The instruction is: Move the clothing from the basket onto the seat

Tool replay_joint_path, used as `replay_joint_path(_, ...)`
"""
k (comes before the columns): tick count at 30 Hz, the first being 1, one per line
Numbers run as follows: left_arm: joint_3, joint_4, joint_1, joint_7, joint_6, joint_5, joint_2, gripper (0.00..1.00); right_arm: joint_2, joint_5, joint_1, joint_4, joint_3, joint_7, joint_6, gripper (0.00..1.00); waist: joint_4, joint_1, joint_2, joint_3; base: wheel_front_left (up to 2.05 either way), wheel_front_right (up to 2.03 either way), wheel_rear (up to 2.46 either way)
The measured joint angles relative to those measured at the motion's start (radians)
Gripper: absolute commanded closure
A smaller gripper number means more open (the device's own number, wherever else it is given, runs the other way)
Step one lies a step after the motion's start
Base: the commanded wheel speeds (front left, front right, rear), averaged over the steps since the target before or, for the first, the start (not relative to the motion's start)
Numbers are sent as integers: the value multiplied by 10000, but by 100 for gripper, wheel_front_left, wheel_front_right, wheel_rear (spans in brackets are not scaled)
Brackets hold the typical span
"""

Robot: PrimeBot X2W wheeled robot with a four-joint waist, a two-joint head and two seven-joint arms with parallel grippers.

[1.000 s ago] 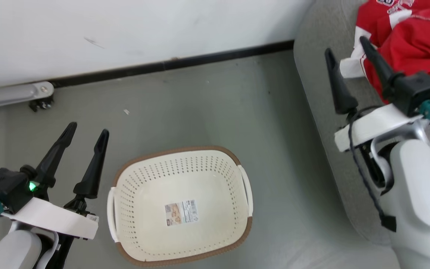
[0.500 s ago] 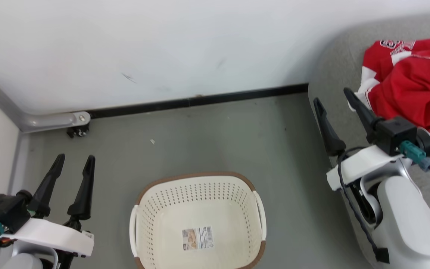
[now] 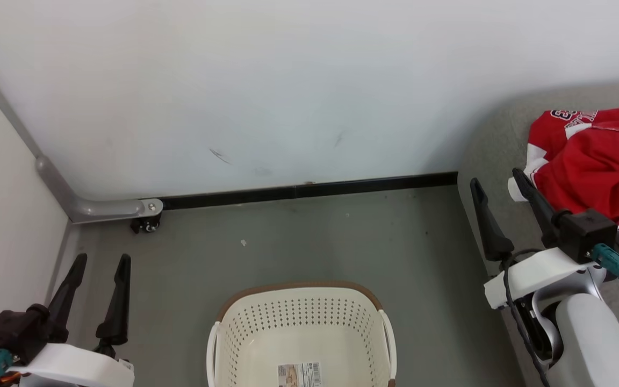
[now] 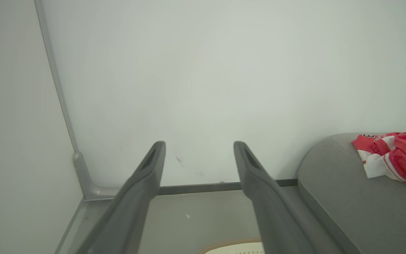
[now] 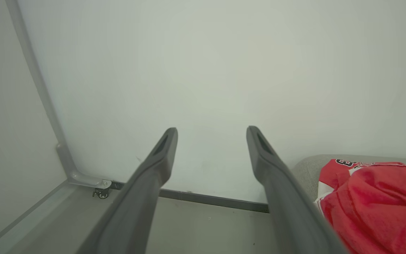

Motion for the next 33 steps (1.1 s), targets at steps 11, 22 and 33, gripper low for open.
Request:
replay_joint_path(11,263,4,873,0,-12,631,-272,0,33,472,1257,-621,115,0,-2,0,286,0,0,-882,0,0,0)
replay_joint_path(22,447,236,1668,0,-104,1145,-533,0,59,646,2249,-968,230,-2,-2,0,379,0,0,-1530,0,0,0)
replay_joint_path(33,458,378,2085,0,-192,1409,-800,0,73,648,2861,-1264,265,-2,-2,0,413,0,0,-1915,0,0,0)
